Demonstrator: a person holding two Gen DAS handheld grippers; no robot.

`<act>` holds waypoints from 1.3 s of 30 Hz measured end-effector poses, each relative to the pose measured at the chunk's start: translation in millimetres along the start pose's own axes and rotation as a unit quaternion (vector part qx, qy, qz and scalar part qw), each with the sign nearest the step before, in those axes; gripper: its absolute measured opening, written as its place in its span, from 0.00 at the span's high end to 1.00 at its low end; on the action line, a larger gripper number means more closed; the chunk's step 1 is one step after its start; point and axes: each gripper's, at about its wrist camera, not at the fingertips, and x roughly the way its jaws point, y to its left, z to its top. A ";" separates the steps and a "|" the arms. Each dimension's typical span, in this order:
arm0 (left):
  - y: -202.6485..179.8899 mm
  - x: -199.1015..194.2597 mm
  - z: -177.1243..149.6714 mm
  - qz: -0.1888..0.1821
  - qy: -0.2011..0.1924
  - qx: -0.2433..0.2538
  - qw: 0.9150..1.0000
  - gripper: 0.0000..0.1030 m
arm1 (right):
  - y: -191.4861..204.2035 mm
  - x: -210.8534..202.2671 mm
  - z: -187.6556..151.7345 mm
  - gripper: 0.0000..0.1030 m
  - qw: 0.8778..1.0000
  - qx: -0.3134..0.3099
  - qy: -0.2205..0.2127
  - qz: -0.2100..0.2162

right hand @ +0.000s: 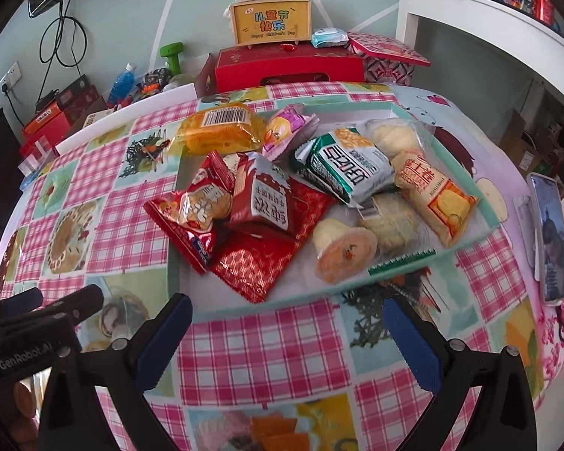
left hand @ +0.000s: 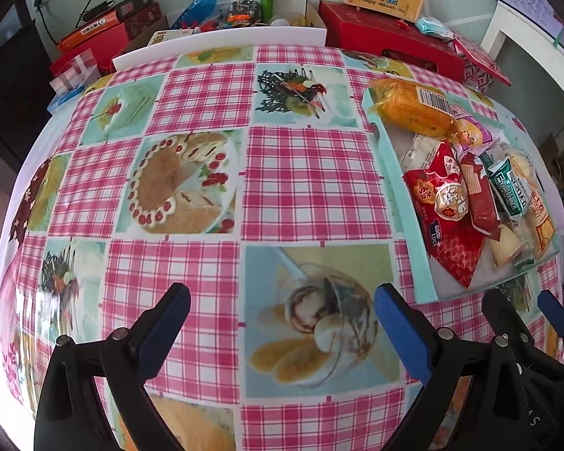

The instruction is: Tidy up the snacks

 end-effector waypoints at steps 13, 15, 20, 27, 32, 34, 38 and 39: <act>-4.4 7.4 -3.2 0.004 0.024 0.016 1.000 0.05 | 1.6 -16.2 -4.9 0.00 0.999 -0.003 -0.023 -0.022; -3.3 8.8 -3.8 0.004 0.027 0.015 1.000 0.05 | 4.5 -16.4 -5.5 0.00 0.999 -0.005 -0.023 -0.024; -0.9 9.3 -5.0 0.007 0.030 0.016 0.999 0.05 | 9.9 -19.0 -7.6 0.00 0.999 -0.009 -0.025 -0.027; 5.1 11.0 -3.9 0.002 0.035 0.007 0.999 0.05 | 15.9 -24.4 -2.8 0.00 0.999 -0.015 -0.028 -0.030; 8.0 10.5 -2.9 -0.002 0.034 0.003 0.999 0.05 | 21.7 -30.4 1.8 0.00 0.999 -0.021 -0.036 -0.029; 8.8 10.0 -2.7 -0.002 0.033 0.002 0.999 0.05 | 23.6 -30.9 3.2 0.00 0.999 -0.023 -0.036 -0.027; 11.0 7.8 -3.3 0.001 0.032 -0.002 0.999 0.05 | 24.4 -30.0 3.4 0.00 0.999 -0.022 -0.035 -0.023; 11.2 7.7 -3.4 0.001 0.032 -0.002 0.999 0.05 | 23.9 -30.0 3.3 0.00 0.999 -0.020 -0.034 -0.022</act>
